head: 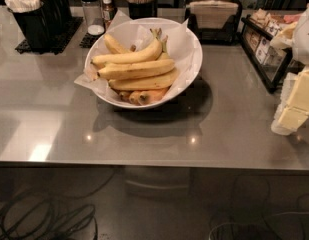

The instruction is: Pick banana from white bowl

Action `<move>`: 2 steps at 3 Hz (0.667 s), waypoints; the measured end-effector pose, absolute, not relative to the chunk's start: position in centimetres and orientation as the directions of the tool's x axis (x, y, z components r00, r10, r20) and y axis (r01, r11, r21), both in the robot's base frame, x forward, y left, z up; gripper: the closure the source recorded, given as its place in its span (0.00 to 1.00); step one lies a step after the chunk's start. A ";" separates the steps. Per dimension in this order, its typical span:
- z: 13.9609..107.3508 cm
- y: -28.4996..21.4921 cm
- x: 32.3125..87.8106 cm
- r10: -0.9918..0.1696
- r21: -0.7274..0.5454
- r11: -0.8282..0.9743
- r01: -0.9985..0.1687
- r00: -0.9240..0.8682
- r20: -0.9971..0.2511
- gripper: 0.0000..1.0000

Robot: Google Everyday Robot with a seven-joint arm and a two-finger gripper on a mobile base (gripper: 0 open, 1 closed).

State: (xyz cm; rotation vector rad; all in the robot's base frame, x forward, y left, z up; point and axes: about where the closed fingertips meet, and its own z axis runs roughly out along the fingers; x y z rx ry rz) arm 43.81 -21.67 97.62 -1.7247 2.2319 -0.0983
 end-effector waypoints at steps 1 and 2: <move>97.6 -21.7 43.8 -0.953 -0.246 0.270 -0.931 -0.221 -0.207 0.00; 97.4 -19.6 45.9 -0.958 -0.226 0.204 -0.953 -0.146 -0.248 0.00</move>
Offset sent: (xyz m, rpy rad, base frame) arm 0.0615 0.0623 -0.0106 0.1410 0.0529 0.2595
